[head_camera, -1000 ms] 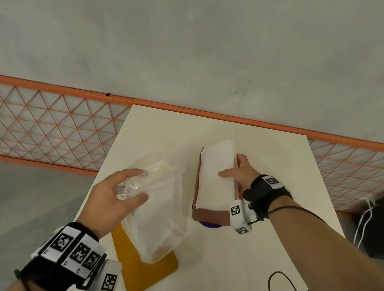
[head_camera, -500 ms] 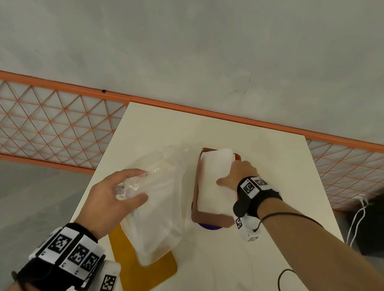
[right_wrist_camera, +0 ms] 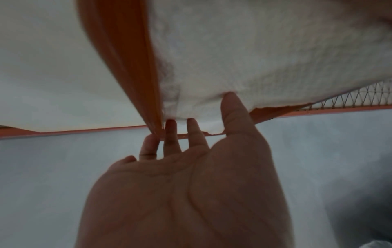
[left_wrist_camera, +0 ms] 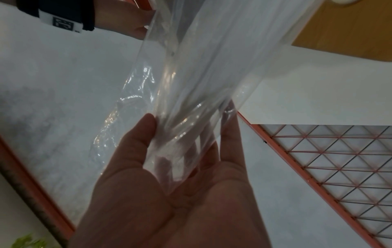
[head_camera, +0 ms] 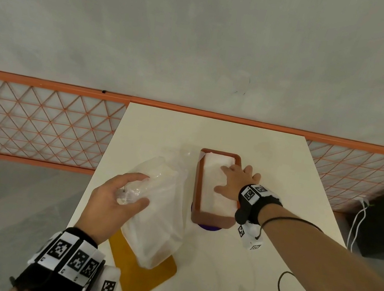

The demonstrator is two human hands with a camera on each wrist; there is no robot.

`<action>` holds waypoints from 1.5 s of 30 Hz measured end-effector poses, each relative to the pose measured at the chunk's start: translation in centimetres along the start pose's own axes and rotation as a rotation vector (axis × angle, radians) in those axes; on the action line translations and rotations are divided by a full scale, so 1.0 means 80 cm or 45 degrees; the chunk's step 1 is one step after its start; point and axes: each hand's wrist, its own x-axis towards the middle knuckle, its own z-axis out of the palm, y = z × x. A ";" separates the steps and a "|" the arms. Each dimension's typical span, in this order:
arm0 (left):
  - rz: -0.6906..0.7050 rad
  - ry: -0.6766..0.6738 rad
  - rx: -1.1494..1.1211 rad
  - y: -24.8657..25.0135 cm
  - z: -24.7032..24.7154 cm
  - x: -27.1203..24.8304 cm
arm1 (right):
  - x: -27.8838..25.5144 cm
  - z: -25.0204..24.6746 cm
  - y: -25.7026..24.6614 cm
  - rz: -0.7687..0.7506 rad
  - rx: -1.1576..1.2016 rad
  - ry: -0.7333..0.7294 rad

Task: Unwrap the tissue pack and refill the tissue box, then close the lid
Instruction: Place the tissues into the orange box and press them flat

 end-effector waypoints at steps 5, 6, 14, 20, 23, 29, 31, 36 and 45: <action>0.012 0.013 0.018 0.003 -0.002 -0.004 | 0.003 -0.012 -0.003 0.049 0.089 0.054; 0.021 0.015 0.030 0.004 -0.002 -0.005 | 0.005 -0.013 -0.003 0.043 0.094 0.075; 0.055 -0.008 0.076 0.009 0.004 -0.011 | 0.020 -0.020 0.005 0.045 0.055 -0.062; 0.071 -0.002 0.077 0.013 0.006 -0.015 | 0.016 -0.036 -0.022 -0.166 -0.009 0.186; 0.086 -0.007 0.091 0.017 0.008 -0.015 | 0.019 -0.036 -0.035 -0.271 0.010 -0.010; 0.166 -0.019 0.160 0.034 0.016 -0.019 | 0.020 -0.039 -0.039 -0.213 0.076 -0.086; 0.181 -0.023 0.150 0.042 0.019 -0.021 | 0.017 -0.048 -0.034 -0.233 0.177 0.020; 0.230 -0.044 0.096 0.066 0.031 -0.025 | -0.024 -0.070 -0.002 -0.421 0.762 0.057; 0.282 -0.206 -0.060 0.122 0.081 -0.012 | -0.134 -0.065 0.064 -0.634 1.020 -0.402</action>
